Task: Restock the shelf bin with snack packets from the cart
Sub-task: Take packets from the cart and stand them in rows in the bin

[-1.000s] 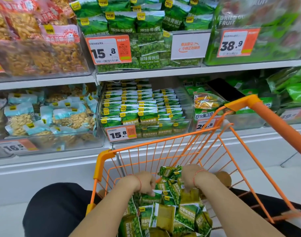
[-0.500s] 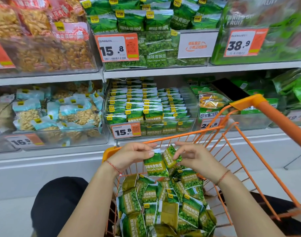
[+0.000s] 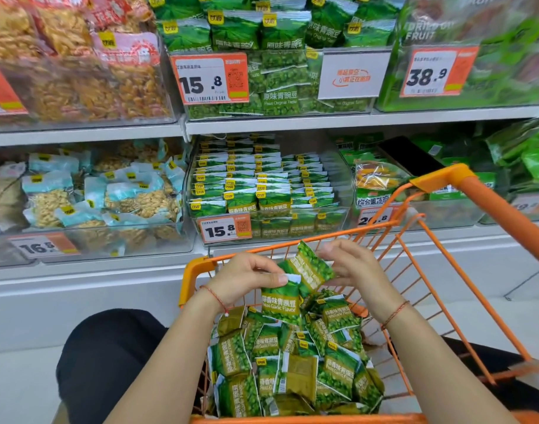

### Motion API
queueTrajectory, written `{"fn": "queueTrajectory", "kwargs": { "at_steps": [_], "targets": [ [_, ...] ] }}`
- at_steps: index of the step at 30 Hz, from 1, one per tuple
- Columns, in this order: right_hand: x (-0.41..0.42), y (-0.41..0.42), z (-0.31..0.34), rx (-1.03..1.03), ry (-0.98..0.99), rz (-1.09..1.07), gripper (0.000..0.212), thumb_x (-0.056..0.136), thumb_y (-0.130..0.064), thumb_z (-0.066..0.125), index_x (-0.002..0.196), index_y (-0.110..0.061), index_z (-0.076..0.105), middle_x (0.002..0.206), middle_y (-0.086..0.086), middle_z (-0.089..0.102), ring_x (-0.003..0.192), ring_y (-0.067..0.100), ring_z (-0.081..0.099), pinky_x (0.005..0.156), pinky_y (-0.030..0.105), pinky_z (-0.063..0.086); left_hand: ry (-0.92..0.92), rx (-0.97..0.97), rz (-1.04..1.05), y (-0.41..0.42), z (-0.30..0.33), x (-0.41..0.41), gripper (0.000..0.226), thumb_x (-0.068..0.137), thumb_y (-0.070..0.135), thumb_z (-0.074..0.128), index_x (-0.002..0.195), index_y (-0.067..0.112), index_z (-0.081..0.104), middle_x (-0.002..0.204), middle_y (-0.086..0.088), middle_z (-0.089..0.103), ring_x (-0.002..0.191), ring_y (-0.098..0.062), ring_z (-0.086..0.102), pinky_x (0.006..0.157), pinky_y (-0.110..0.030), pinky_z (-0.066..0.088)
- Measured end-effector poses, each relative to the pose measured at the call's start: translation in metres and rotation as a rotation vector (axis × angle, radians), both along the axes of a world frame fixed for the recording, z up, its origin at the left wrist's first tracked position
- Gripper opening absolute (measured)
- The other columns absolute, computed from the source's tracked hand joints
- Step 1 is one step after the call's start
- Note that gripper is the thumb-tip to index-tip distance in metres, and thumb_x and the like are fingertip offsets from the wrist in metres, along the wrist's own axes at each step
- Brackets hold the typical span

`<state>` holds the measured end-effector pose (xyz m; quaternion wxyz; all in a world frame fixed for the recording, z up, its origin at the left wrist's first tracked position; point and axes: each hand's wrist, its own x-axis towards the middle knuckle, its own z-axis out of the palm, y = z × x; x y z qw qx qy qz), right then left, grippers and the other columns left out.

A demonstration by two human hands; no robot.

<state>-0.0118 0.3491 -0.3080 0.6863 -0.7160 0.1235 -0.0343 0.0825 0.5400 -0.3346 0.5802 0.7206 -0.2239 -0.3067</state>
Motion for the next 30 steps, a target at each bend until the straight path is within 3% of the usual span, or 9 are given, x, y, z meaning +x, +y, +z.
{"fn": "queueTrajectory", "kwargs": {
  "at_steps": [4, 6, 7, 10, 14, 16, 19, 25, 30],
  "targets": [
    [0.002, 0.003, -0.011, -0.304, 0.099, 0.183, 0.037, 0.076, -0.037, 0.072, 0.108, -0.019, 0.065, 0.084, -0.010, 0.067, 0.077, -0.004, 0.060, 0.073, 0.022, 0.049, -0.095, 0.045, -0.121, -0.006, -0.002, -0.008, 0.020, 0.076, 0.004, 0.075, 0.067, 0.021, 0.074, 0.069, 0.009, 0.069, 0.069, -0.004, 0.063, 0.068, -0.018, 0.048],
    [0.003, 0.002, -0.014, -0.363, 0.125, 0.232, 0.031, 0.077, -0.037, 0.073, 0.087, -0.007, 0.069, 0.064, -0.006, 0.064, 0.059, 0.003, 0.056, 0.060, 0.026, 0.047, -0.088, 0.041, -0.119, -0.006, -0.002, -0.009, 0.020, 0.076, 0.003, 0.075, 0.067, 0.021, 0.074, 0.068, 0.010, 0.069, 0.068, -0.004, 0.063, 0.067, -0.017, 0.048],
    [0.004, 0.002, -0.013, -0.349, 0.124, 0.208, 0.036, 0.077, -0.036, 0.074, 0.070, -0.003, 0.061, 0.050, -0.007, 0.047, 0.047, 0.004, 0.043, 0.049, 0.022, 0.036, -0.079, 0.033, -0.109, -0.006, 0.000, -0.009, 0.021, 0.076, 0.002, 0.075, 0.066, 0.021, 0.074, 0.068, 0.010, 0.069, 0.067, -0.004, 0.063, 0.066, -0.017, 0.048],
    [0.005, -0.001, -0.011, -0.240, 0.090, 0.094, 0.050, 0.078, -0.029, 0.076, 0.060, -0.014, 0.032, 0.053, -0.006, 0.017, 0.045, 0.008, 0.020, 0.047, 0.019, 0.017, -0.047, -0.018, -0.057, -0.007, 0.002, -0.006, 0.023, 0.076, -0.001, 0.073, 0.065, 0.020, 0.073, 0.067, 0.008, 0.069, 0.065, -0.004, 0.063, 0.065, -0.016, 0.048],
    [0.005, -0.003, -0.012, -0.104, 0.138, 0.054, 0.022, 0.081, -0.021, 0.073, 0.075, -0.007, 0.057, 0.053, -0.005, 0.042, 0.050, 0.011, 0.044, 0.047, 0.018, 0.041, 0.038, -0.121, 0.088, -0.009, 0.003, -0.007, 0.015, 0.078, -0.002, 0.068, 0.069, 0.011, 0.071, 0.077, 0.009, 0.070, 0.073, -0.008, 0.064, 0.067, -0.018, 0.051],
    [0.005, -0.001, -0.011, 0.062, 0.160, 0.001, 0.012, 0.081, -0.013, 0.072, 0.087, -0.009, 0.061, 0.076, -0.003, 0.065, 0.068, 0.011, 0.062, 0.059, 0.020, 0.054, 0.196, -0.264, 0.146, -0.009, 0.006, -0.008, 0.015, 0.076, 0.003, 0.065, 0.066, 0.010, 0.072, 0.094, 0.006, 0.073, 0.084, -0.012, 0.068, 0.071, -0.024, 0.054],
    [0.007, 0.002, -0.013, 0.237, 0.170, -0.012, 0.020, 0.085, -0.004, 0.066, 0.104, -0.011, 0.061, 0.104, 0.004, 0.068, 0.086, 0.013, 0.068, 0.069, 0.022, 0.057, 0.289, -0.357, 0.160, -0.011, 0.008, -0.009, 0.011, 0.071, 0.012, 0.064, 0.065, 0.008, 0.072, 0.106, 0.005, 0.072, 0.092, -0.014, 0.069, 0.075, -0.030, 0.056],
    [0.005, 0.011, -0.009, 0.484, 0.220, 0.083, 0.021, 0.093, 0.001, 0.050, 0.104, -0.005, 0.065, 0.100, 0.011, 0.071, 0.085, 0.021, 0.070, 0.072, 0.029, 0.059, 0.194, -0.237, 0.306, -0.020, 0.004, -0.013, 0.016, 0.084, 0.004, 0.064, 0.071, 0.012, 0.069, 0.068, 0.004, 0.069, 0.064, -0.008, 0.064, 0.059, -0.020, 0.052],
    [0.001, 0.020, -0.001, 0.149, 0.255, 0.117, 0.007, 0.096, -0.034, 0.050, 0.096, -0.031, 0.056, 0.100, -0.011, 0.057, 0.088, 0.007, 0.056, 0.081, 0.032, 0.056, 0.030, -0.194, 0.321, -0.022, -0.001, -0.014, 0.011, 0.083, 0.008, 0.068, 0.074, 0.014, 0.070, 0.067, 0.010, 0.069, 0.065, -0.003, 0.063, 0.062, -0.016, 0.050]
  ]
}}
